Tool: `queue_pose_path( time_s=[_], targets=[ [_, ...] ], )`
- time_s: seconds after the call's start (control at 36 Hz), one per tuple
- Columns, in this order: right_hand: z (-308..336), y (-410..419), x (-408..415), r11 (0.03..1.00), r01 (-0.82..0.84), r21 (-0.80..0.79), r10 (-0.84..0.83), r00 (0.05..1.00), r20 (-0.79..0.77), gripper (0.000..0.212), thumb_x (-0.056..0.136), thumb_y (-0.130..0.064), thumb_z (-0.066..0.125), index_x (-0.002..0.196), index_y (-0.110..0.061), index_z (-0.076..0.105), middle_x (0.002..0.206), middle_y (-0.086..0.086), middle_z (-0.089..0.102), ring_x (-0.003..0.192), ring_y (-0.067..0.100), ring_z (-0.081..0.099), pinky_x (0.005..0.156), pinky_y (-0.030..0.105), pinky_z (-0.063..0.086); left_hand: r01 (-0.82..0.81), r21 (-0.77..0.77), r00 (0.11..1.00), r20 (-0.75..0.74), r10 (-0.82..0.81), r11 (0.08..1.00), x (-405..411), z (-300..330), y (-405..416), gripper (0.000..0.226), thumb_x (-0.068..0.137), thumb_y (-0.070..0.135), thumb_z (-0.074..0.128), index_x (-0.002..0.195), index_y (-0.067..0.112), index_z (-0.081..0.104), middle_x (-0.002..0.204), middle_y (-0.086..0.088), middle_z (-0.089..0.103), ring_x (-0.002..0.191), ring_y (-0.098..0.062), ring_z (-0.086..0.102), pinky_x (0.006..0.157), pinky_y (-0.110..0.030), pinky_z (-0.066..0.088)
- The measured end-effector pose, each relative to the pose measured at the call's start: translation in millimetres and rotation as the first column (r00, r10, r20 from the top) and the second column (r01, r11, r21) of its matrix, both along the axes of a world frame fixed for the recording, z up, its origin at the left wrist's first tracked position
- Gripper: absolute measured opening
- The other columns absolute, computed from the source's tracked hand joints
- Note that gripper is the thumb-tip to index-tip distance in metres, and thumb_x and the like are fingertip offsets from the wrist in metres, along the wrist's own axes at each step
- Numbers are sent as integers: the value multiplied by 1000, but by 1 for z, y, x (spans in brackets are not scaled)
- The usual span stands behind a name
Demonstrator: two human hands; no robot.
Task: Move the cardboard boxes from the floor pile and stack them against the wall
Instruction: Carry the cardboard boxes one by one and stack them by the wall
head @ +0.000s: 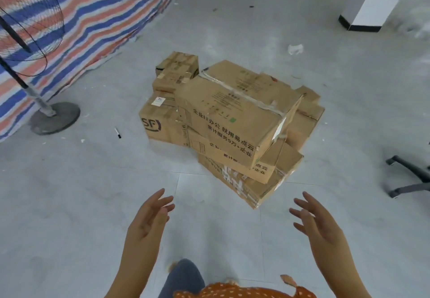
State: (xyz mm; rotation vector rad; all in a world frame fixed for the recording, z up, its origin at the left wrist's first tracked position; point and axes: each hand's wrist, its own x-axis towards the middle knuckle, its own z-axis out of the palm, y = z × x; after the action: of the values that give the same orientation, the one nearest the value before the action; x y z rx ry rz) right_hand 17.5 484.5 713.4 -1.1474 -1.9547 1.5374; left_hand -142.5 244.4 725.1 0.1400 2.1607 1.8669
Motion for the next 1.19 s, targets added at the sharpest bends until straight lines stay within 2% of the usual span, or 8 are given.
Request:
queue_pose_path(
  time_s=[0.14,0.25,0.44,0.58,0.67,0.81,1.0,1.19],
  targets=[
    [-16,32,-41,998,63,-28,-62,997,53,31,98,-16,46,125,-30,50,114,-18,60,100,7,64,87,33,51,62,-74,998,15,-61,995,-75,-14,36,28,97,16,45,113,36,57,107,16,68,100,-6,65,93,-32,48],
    [-25,56,-82,985,166,-34,-164,984,70,31,97,-14,47,124,-28,51,112,-14,62,99,11,64,86,36,51,98,-84,995,-5,-99,992,-148,-18,70,28,98,12,45,120,25,56,118,-2,65,108,-18,62,99,-42,46],
    [-40,91,-173,934,348,-81,-340,935,98,36,99,-21,43,135,-19,49,114,-2,62,99,13,64,84,33,49,271,-150,962,15,-272,951,-302,-20,136,29,99,11,44,126,19,54,118,-4,63,109,-18,60,103,-46,44],
    [-47,109,-245,889,421,-178,-402,906,134,25,101,-21,43,123,-26,52,103,-14,64,99,13,64,87,36,50,493,-194,869,71,-489,848,-412,-26,184,32,98,32,50,129,23,53,119,9,62,116,-13,56,107,-42,41],
    [-50,122,-285,872,462,-161,-435,883,176,23,101,-22,43,121,-29,53,115,-4,63,107,18,58,96,39,46,551,-258,832,95,-546,794,-457,-34,216,32,98,27,48,130,25,52,124,4,59,122,-17,52,101,-32,40],
    [-62,138,-323,835,539,-111,-504,830,239,39,101,-21,44,140,-16,44,111,-9,50,106,14,48,92,33,41,474,-406,876,134,-462,781,-509,-47,271,42,100,24,46,142,20,44,142,0,47,129,-26,45,103,-46,39],
    [-90,154,-326,785,599,-158,-506,768,393,50,100,-28,44,148,-23,32,150,-3,37,135,22,38,108,41,36,499,-456,857,388,-341,737,-570,-95,303,45,100,31,48,141,13,44,144,-7,45,132,-28,41,107,-39,32],
    [-111,152,-318,701,652,-291,-490,736,468,34,102,-28,39,133,-16,48,118,3,54,107,21,48,96,36,39,562,-375,776,548,-312,738,-582,-125,286,55,95,32,57,145,20,38,147,0,41,136,-24,38,112,-44,31]
  ],
)
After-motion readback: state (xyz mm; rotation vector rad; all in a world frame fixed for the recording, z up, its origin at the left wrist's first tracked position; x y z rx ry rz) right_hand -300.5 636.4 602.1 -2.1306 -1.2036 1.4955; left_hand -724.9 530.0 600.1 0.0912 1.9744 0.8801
